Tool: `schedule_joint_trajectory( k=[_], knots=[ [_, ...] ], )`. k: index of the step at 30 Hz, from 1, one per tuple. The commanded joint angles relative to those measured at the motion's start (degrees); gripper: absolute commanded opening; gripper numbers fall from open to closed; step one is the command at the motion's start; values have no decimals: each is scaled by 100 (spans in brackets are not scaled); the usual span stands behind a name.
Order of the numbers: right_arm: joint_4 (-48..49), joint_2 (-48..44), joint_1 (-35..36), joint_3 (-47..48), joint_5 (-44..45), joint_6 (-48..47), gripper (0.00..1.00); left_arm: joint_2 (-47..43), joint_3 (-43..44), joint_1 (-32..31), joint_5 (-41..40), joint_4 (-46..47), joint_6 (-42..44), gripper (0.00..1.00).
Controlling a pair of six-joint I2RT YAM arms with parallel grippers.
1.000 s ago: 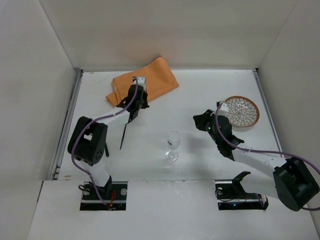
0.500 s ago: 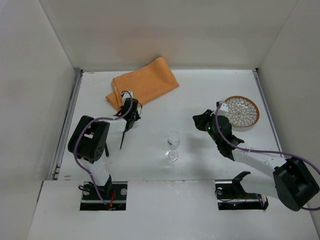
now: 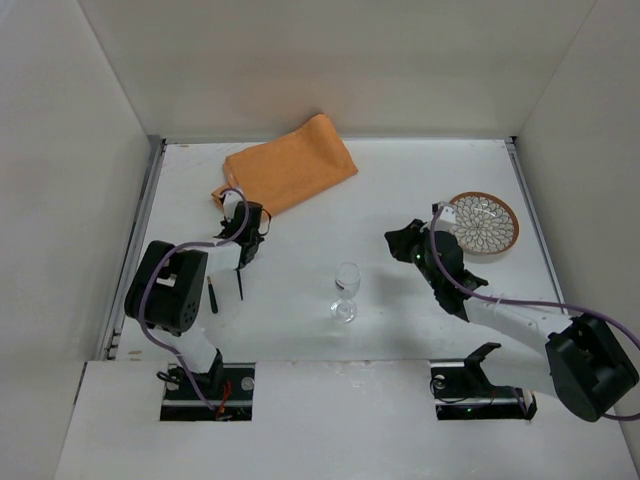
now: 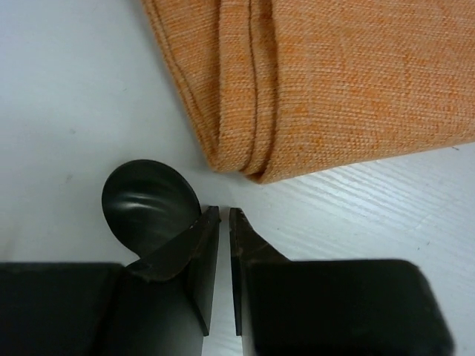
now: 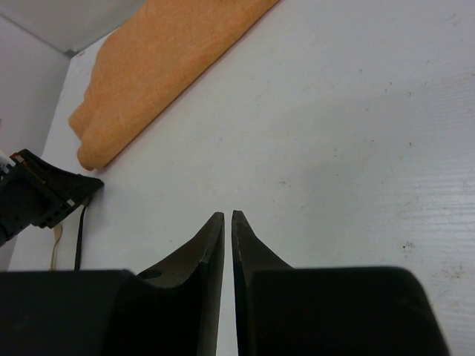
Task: Set the dinner table for one person
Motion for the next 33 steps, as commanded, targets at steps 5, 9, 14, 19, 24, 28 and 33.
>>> schedule_joint_trajectory(
  k=[5, 9, 14, 19, 24, 28, 33],
  knots=[
    [325, 102, 9, 164, -69, -58, 16, -973, -43, -23, -174, -90, -183, 17],
    [334, 146, 9, 190, -104, -58, 17, -1220, 466, -6, -61, -116, -332, 34],
    [334, 199, 18, 208, -113, -58, 18, -353, 1598, 301, 97, -344, -420, 49],
    [325, 128, 18, 199, -122, -76, 19, 966, 3066, 758, 739, -985, -385, 46],
    [316, 137, 36, 208, -148, -93, 20, 1241, 3175, 917, 740, -1136, -473, 43],
    [334, 199, 36, 208, -183, -93, 21, 1267, 2964, 917, 626, -1092, -473, 45],
    [342, 243, 36, 234, -192, -84, 24, 1758, 3174, 786, 783, -1241, -385, 41]
  ],
)
